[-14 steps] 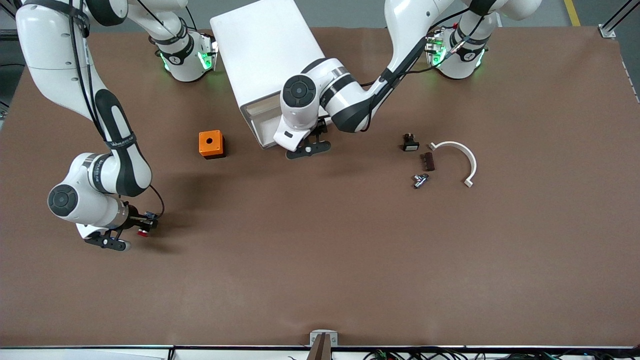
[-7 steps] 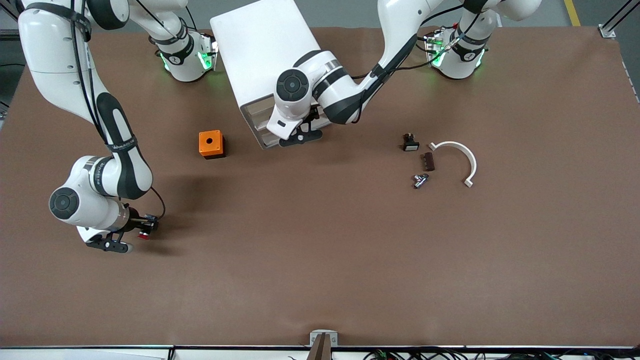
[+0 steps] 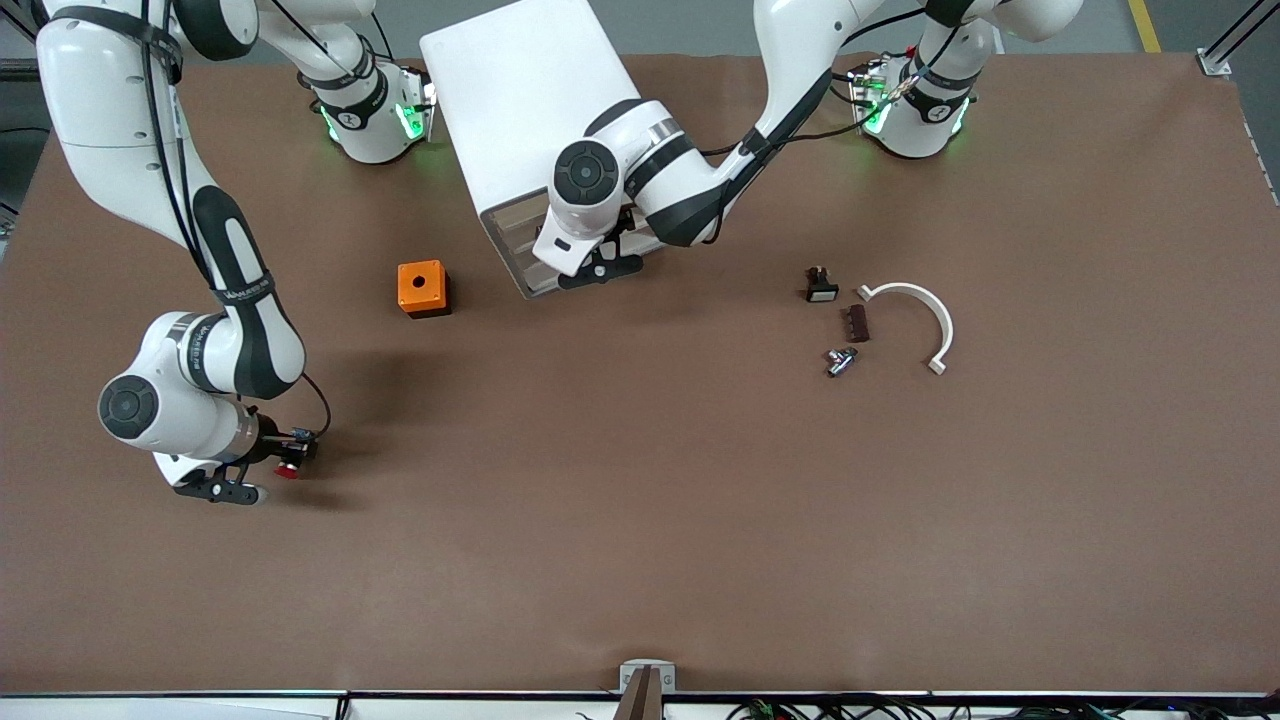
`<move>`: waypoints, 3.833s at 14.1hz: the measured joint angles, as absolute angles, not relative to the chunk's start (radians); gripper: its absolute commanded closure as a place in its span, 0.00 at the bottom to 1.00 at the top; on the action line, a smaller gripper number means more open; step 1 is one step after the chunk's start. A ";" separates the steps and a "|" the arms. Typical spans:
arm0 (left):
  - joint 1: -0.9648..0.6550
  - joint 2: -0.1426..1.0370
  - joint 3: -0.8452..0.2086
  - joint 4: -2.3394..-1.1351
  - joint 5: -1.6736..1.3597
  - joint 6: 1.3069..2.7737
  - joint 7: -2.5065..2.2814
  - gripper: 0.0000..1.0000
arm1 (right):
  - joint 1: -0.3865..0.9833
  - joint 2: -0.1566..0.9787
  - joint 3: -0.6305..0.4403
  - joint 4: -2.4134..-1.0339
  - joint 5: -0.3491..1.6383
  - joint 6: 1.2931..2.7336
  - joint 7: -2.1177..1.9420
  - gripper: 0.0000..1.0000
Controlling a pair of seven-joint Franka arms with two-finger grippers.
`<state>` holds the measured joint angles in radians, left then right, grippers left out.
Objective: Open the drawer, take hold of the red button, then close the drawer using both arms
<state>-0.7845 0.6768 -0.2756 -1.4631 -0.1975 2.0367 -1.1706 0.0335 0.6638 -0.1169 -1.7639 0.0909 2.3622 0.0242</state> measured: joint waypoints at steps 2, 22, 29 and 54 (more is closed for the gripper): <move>-0.773 0.676 -0.276 -1.460 -0.201 2.040 -1.172 0.00 | 0.033 0.664 -0.117 -1.763 0.091 2.362 0.022 0.00; -0.340 0.575 -0.275 -1.440 -0.201 2.040 -1.172 0.00 | 0.047 0.287 -0.112 -1.634 0.079 1.675 0.010 0.00; -0.224 0.477 -0.277 -1.370 -0.201 1.898 -0.970 0.00 | 0.013 0.152 -0.120 -1.588 0.013 1.535 -0.113 0.00; -0.068 -0.030 -0.049 -1.749 -0.093 1.698 -0.135 0.00 | 0.024 0.152 -0.112 -1.421 0.008 1.506 -0.092 0.00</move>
